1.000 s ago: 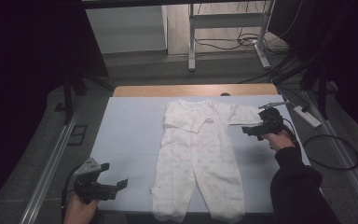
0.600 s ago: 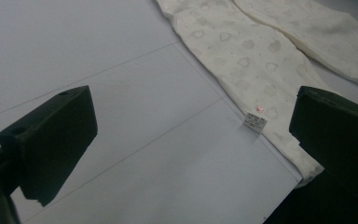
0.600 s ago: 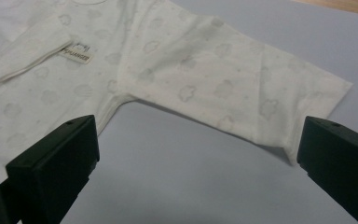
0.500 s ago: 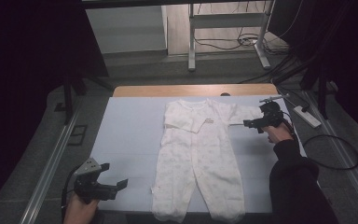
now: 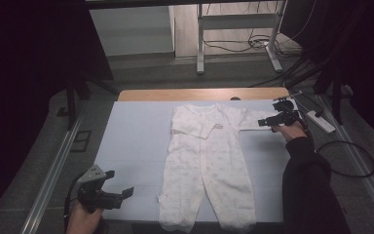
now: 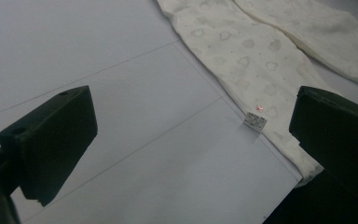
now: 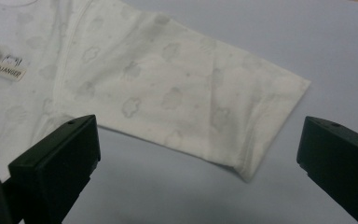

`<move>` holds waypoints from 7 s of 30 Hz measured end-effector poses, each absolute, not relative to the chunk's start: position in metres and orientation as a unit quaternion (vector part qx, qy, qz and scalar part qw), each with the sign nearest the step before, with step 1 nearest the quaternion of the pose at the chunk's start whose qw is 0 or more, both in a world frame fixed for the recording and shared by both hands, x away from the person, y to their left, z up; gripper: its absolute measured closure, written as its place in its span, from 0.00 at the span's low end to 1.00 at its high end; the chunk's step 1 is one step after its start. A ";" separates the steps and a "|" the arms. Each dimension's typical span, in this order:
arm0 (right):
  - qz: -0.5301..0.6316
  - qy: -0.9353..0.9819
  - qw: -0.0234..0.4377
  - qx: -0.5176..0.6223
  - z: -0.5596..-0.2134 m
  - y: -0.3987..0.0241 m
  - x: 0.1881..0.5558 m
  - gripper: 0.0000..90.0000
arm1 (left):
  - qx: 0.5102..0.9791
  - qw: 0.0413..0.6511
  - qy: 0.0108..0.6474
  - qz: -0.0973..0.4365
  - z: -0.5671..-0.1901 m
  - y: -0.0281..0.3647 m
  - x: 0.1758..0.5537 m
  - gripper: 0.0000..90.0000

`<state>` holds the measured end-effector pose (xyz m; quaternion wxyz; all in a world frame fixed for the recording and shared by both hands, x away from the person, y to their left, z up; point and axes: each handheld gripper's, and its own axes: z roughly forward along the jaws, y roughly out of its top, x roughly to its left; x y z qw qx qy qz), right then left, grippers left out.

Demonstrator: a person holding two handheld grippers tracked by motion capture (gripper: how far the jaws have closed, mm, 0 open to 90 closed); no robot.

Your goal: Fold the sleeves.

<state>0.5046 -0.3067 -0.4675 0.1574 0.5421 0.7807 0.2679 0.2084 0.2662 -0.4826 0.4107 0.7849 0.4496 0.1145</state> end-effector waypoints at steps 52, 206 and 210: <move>0.193 0.742 0.166 0.620 -0.496 -0.339 0.548 0.57 | 0.795 0.397 0.443 0.119 -0.482 0.262 0.208 0.01; 0.296 0.882 0.080 0.357 -0.486 -0.099 0.485 0.21 | 0.792 0.403 0.443 0.117 -0.483 0.263 0.209 0.03; 0.301 0.882 0.071 0.357 -0.485 -0.103 0.482 0.19 | 0.792 0.403 0.443 0.116 -0.483 0.263 0.209 0.03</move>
